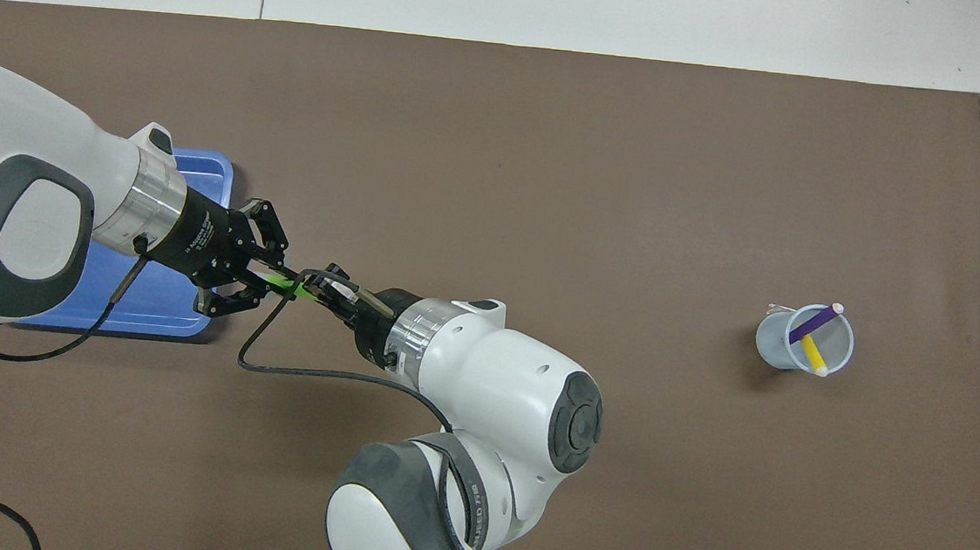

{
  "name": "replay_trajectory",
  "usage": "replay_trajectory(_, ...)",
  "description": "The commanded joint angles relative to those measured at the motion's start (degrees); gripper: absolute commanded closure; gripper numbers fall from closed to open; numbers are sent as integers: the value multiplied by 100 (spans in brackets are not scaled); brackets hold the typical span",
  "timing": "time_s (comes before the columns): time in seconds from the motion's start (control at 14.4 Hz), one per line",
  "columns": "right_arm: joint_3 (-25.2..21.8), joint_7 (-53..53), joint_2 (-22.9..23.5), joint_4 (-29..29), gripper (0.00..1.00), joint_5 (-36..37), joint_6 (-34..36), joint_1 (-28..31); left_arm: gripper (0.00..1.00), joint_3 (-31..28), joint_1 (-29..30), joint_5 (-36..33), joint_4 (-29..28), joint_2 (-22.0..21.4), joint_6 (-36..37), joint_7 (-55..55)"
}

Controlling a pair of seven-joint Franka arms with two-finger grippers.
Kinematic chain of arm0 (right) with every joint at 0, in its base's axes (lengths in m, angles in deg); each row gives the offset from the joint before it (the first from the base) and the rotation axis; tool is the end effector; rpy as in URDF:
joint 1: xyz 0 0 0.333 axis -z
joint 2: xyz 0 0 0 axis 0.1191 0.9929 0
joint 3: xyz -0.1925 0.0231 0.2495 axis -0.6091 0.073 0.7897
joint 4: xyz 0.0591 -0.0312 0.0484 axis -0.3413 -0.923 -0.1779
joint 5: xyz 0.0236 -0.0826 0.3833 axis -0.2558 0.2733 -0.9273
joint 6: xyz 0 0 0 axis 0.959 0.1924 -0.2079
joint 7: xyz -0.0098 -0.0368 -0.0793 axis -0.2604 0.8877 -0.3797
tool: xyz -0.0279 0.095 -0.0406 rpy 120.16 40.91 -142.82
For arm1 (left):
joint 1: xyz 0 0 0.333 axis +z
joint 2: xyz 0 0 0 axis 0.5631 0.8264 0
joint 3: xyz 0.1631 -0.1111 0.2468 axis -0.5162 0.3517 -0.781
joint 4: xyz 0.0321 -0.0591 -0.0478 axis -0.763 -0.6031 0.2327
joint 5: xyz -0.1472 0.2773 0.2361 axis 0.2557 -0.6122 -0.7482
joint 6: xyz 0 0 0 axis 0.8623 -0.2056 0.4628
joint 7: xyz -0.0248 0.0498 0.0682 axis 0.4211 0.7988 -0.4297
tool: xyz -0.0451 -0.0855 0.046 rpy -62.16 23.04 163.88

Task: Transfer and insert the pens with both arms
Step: 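Grasp the green pen tip with the right gripper from the left gripper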

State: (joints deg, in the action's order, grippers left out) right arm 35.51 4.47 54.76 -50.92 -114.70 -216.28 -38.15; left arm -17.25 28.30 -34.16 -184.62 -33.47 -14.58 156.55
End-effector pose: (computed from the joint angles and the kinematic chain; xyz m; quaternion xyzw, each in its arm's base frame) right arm 0.4746 0.4589 0.4321 -0.8544 0.2869 -0.0393 0.4315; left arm 0.5460 -0.1467 0.4511 0.7851 0.5545 -0.2464 0.1240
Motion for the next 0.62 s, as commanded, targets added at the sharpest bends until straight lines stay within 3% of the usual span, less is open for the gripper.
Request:
replay_trajectory(0.0,41,-100,75,85,100,39,-72,55,100,-41,-80,76,-135,-149,87,72)
replay_trajectory(0.28,41,-100,75,85,100,39,-72,46,100,-41,-71,76,-153,-149,87,2)
replay_trajectory(0.35,41,-100,75,85,100,39,-72,46,96,-41,-71,76,-153,-149,87,-68)
replay_trajectory(0.42,41,-91,75,85,100,39,-72,46,1,-41,-71,76,-153,-157,104,-242)
replay_trajectory(0.55,41,-135,75,68,100,48,-46,55,0,-41,-71,76,-153,-175,201,-516)
